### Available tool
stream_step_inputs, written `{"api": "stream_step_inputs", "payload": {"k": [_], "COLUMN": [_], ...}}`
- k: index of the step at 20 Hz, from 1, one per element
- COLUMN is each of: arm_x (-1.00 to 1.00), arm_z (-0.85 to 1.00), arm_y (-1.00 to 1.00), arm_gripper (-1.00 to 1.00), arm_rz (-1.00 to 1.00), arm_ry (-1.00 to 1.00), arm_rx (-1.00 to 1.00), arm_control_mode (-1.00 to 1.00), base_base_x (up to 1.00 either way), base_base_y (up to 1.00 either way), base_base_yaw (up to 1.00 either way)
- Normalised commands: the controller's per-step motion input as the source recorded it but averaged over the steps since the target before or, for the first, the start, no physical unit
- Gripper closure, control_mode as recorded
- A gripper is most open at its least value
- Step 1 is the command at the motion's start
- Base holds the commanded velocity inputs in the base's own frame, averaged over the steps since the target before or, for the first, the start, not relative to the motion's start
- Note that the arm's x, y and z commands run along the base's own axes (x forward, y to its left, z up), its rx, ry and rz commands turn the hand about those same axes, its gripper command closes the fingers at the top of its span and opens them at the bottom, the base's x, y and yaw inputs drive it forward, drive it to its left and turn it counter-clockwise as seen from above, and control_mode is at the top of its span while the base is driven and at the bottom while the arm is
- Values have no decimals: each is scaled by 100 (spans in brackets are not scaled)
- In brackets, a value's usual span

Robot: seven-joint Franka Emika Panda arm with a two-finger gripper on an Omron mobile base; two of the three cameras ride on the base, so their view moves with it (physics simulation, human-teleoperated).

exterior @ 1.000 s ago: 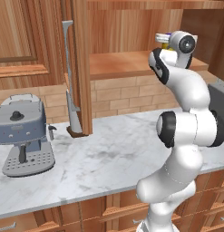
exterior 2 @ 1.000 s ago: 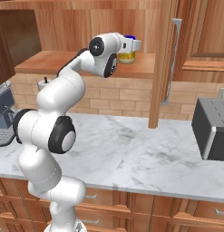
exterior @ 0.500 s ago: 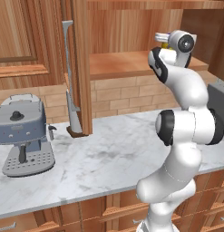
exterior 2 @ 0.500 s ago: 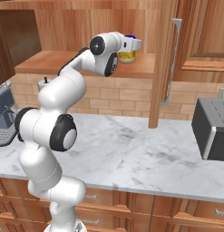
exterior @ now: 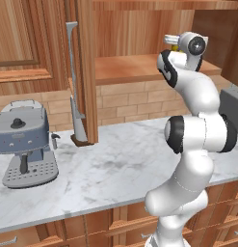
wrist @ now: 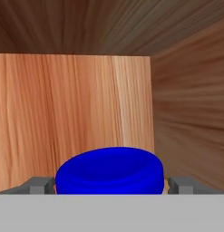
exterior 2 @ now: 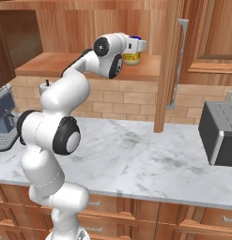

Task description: Collect the paprika, mayonnaise, and shaker from the cabinet and place them next to the stove.

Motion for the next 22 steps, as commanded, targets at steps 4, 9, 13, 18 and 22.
{"api": "stream_step_inputs", "payload": {"k": [4, 9, 13, 18, 22], "arm_x": [0, 0, 0, -16, -29], "arm_z": [0, 0, 0, 0, 0], "arm_y": [0, 0, 0, 0, 0], "arm_gripper": [100, 100, 100, 100, 100], "arm_rz": [0, 0, 0, 0, 0], "arm_ry": [0, 0, 0, -2, -3], "arm_rx": [0, 0, 0, 1, 4], "arm_control_mode": [-100, -100, -100, -100, -100], "base_base_x": [0, 0, 0, 0, 0], "base_base_y": [0, 0, 0, 0, 0], "base_base_yaw": [0, 0, 0, 0, 0]}}
